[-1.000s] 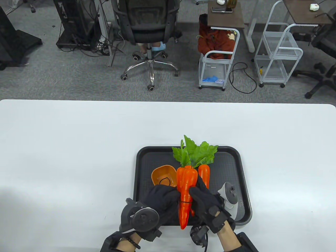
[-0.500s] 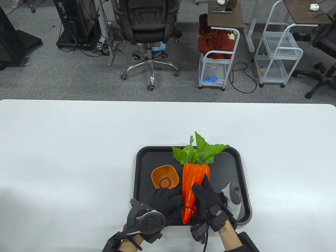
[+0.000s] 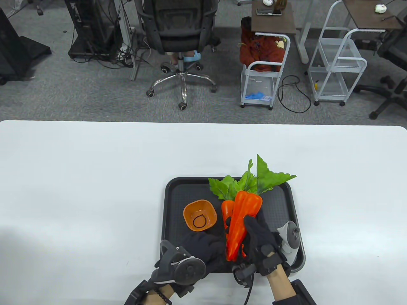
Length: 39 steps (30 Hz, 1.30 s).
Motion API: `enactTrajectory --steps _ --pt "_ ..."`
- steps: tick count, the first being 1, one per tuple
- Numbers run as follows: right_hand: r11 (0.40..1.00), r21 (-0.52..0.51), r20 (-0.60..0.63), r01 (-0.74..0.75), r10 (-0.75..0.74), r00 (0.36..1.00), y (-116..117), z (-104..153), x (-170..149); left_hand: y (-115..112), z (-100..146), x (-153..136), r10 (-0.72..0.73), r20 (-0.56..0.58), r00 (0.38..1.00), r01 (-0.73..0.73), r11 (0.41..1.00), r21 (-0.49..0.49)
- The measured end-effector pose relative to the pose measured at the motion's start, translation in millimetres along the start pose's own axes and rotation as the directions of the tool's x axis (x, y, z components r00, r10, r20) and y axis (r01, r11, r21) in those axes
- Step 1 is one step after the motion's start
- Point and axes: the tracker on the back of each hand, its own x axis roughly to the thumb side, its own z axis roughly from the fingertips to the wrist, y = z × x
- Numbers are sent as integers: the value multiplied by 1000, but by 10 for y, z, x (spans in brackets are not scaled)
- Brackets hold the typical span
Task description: Pinch and pull to detach rubber bands
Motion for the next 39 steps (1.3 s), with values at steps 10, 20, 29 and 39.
enactTrajectory --steps 10,20,29,39 --pt "1000 -11 -22 -8 8 1000 -89 -6 22 273 -201 -513 -73 -251 965 78 997 9" --pt "1000 2 -20 -11 11 1000 -97 -15 25 261 -620 -694 -234 -319 918 202 971 -132" --pt "1000 13 -13 -17 17 1000 -118 -25 29 -3 -906 -700 -398 -285 872 330 908 -258" --pt "1000 19 -13 -2 2 1000 -120 -24 45 -340 -1022 -659 -538 -205 817 444 816 -370"
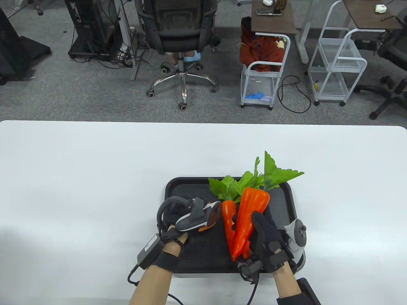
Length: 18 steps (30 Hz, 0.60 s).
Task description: Pinch and pull to detach rubber bands
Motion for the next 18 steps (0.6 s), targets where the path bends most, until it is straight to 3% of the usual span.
enactTrajectory --steps 11,18 --pt "1000 3 0 -2 2 1000 -8 -1 10 -100 -25 146 -126 17 992 126 992 -28" --pt "1000 -6 4 -4 4 1000 -21 3 21 -23 51 107 -162 -1 987 162 987 -12"
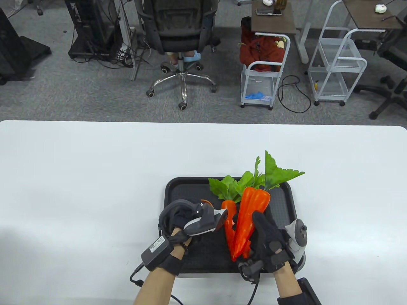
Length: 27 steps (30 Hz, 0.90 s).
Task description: Pinch and pull to detach rubber bands
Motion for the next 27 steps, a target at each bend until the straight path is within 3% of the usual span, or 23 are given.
enactTrajectory --steps 6,14,20,23,27 --pt "974 -88 22 -208 211 977 -42 9 102 118 307 -134 150 -41 988 -145 983 111" --pt "789 -169 -63 -591 590 805 -111 -42 261 90 807 -125 369 -26 929 -352 904 242" --pt "551 -180 -240 -815 779 580 -236 -57 407 97 932 -99 408 -5 913 -389 873 296" --pt "391 -149 -341 -908 842 418 -286 -74 443 90 962 -88 435 10 900 -418 859 297" --pt "222 -79 -440 -972 867 234 -307 -115 448 82 980 -89 465 21 885 -450 843 293"
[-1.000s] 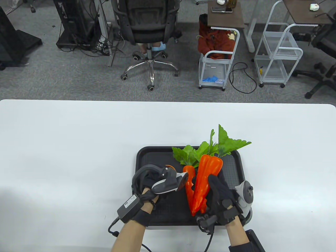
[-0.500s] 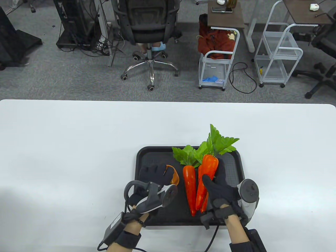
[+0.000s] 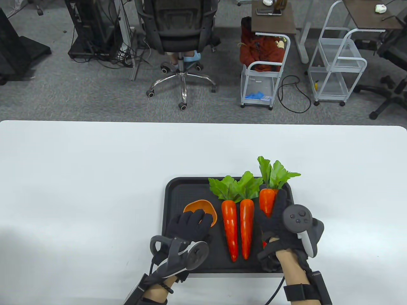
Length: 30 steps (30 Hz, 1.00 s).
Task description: Pinch and pull to detach rubber bands
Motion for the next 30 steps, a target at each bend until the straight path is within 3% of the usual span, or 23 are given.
enactTrajectory --steps 8,17,30 --pt "938 81 -136 -338 346 928 154 -130 7 20 22 -29 32 3 999 -32 999 26" --pt "850 143 -152 -508 526 837 355 -215 85 27 29 -55 43 3 999 -43 999 31" --pt "776 158 -152 -611 631 761 461 -214 138 26 36 -32 44 6 999 -44 999 27"
